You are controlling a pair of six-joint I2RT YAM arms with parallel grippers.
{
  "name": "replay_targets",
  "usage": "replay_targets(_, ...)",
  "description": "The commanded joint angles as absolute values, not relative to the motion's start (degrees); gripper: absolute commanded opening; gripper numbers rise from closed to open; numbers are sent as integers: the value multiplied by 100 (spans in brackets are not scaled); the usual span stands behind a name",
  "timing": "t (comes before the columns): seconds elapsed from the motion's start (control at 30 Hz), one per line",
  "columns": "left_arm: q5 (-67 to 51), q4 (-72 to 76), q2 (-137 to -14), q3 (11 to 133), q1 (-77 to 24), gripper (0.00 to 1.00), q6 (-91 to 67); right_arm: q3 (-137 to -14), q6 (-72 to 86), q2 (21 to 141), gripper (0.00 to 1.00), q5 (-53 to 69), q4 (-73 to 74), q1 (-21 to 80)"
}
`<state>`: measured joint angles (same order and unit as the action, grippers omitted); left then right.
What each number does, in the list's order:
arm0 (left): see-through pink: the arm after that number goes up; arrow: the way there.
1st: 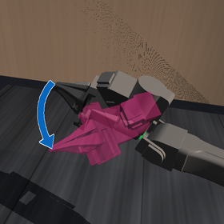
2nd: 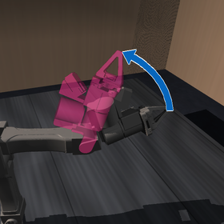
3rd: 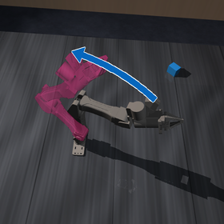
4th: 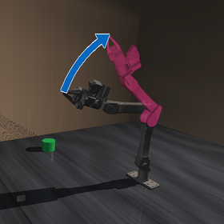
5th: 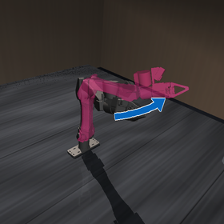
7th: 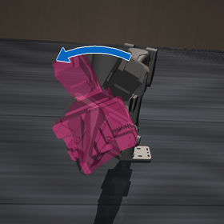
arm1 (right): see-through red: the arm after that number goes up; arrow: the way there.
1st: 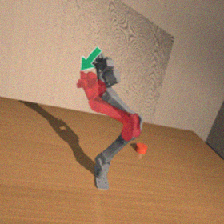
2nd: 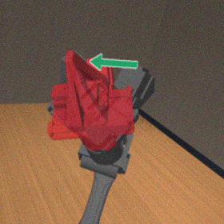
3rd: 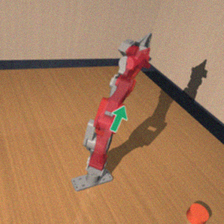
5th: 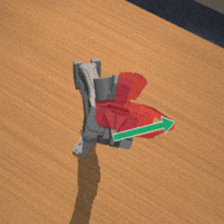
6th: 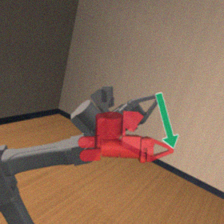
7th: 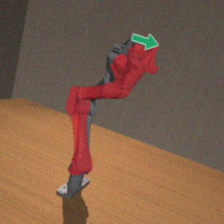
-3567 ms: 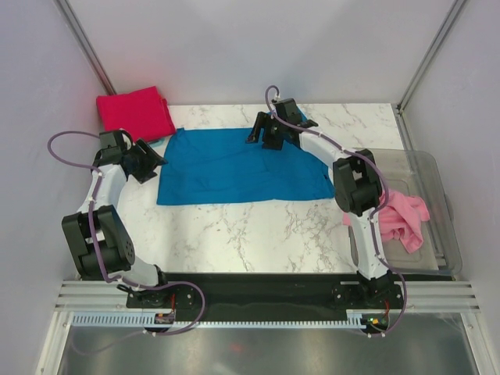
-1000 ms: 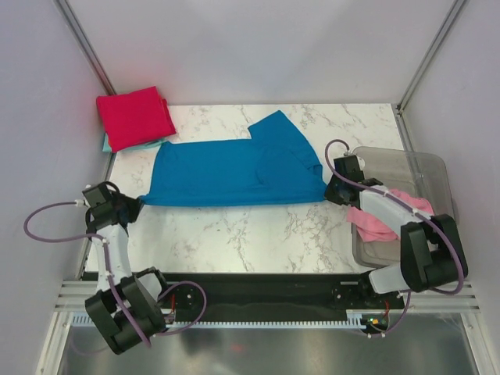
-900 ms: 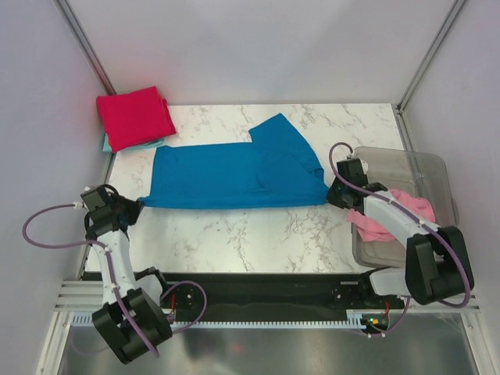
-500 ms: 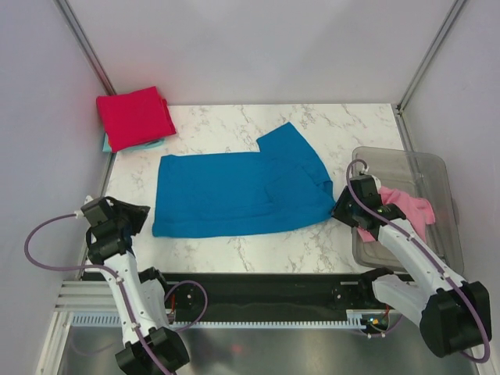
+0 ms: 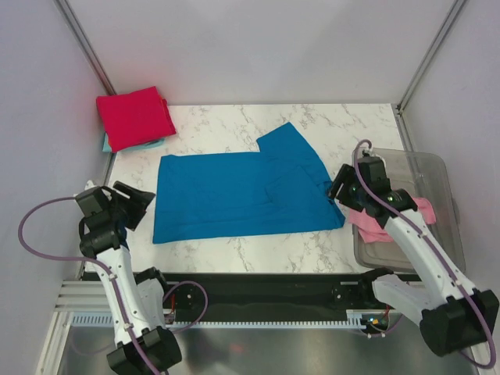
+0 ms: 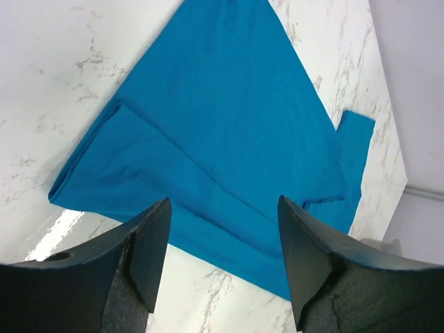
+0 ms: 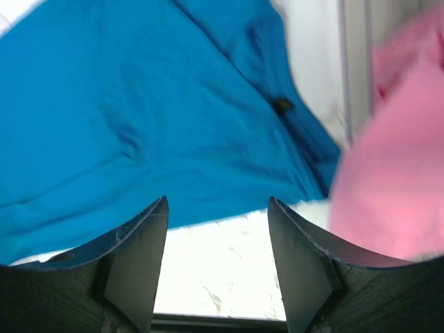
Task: Fold and stack the t-shirts
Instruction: Fold the tshirt
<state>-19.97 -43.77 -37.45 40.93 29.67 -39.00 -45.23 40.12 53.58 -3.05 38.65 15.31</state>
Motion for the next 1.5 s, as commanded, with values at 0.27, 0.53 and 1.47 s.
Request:
replay_targets(0.27, -2276, -3489, -4588, 4219, 1943, 69, -2830, -9492, 2119, 10428, 68, -324, 3006, 1573)
replay_targets(0.53, -2382, -3313, -4755, 4148, 1214, 69, -2865, -13856, 1407, 14443, 74, -940, 3191, 1565)
replay_targets(1.47, -2075, -3252, -4711, 4131, 1046, 70, -2927, -13519, 1915, 15566, 15, -747, 1697, 1670)
